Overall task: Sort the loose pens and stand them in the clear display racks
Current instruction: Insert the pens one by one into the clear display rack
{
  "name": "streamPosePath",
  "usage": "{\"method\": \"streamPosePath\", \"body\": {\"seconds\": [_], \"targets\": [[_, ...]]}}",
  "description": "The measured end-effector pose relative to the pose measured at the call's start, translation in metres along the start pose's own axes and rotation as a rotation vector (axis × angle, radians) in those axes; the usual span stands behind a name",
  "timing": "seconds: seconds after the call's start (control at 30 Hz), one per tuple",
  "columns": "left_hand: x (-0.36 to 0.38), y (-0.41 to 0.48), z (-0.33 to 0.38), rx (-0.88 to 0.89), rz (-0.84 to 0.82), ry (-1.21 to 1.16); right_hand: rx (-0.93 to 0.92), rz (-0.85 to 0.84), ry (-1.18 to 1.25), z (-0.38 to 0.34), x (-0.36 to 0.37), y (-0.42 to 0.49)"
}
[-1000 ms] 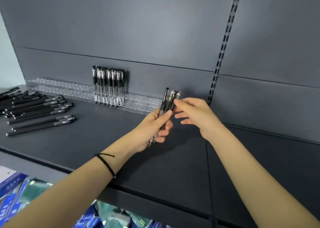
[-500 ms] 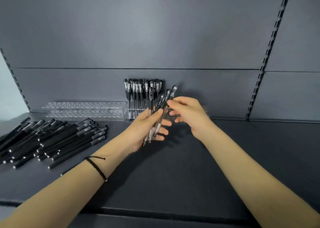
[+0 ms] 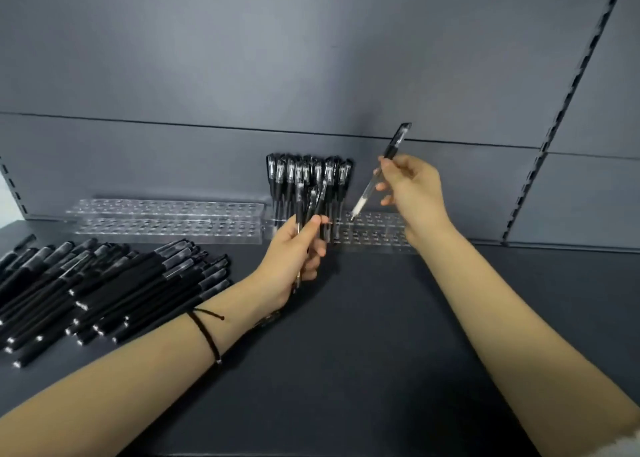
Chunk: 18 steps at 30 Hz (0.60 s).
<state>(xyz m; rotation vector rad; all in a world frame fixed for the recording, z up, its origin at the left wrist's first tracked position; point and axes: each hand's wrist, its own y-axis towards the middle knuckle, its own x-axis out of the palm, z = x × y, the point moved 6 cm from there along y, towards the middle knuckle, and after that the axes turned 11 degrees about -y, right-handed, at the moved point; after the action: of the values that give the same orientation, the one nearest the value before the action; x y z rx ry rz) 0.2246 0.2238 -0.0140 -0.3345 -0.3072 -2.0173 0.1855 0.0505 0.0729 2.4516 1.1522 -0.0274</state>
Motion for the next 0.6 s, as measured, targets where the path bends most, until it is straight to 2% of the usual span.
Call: {"method": "streamPosePath", "body": {"seconds": [0.1,0.2,0.33,0.47,0.6], "targets": [[0.001,0.008,-0.003,-0.012,-0.006,-0.029,-0.148,0.104,-0.142,-0.003,-0.004,0.016],[0.004,0.012,-0.008,-0.057,-0.028,-0.088,-0.211,0.12,-0.208,0.001,0.002,0.023],[0.004,0.008,-0.012,-0.112,-0.027,-0.181,-0.231,0.036,-0.192,0.011,0.014,0.027],[0.004,0.005,-0.009,-0.076,-0.033,-0.159,-0.233,-0.061,-0.198,0.018,0.027,0.024],[0.006,0.004,-0.01,-0.065,-0.051,-0.151,-0.262,-0.046,-0.169,0.015,0.029,0.022]]}}
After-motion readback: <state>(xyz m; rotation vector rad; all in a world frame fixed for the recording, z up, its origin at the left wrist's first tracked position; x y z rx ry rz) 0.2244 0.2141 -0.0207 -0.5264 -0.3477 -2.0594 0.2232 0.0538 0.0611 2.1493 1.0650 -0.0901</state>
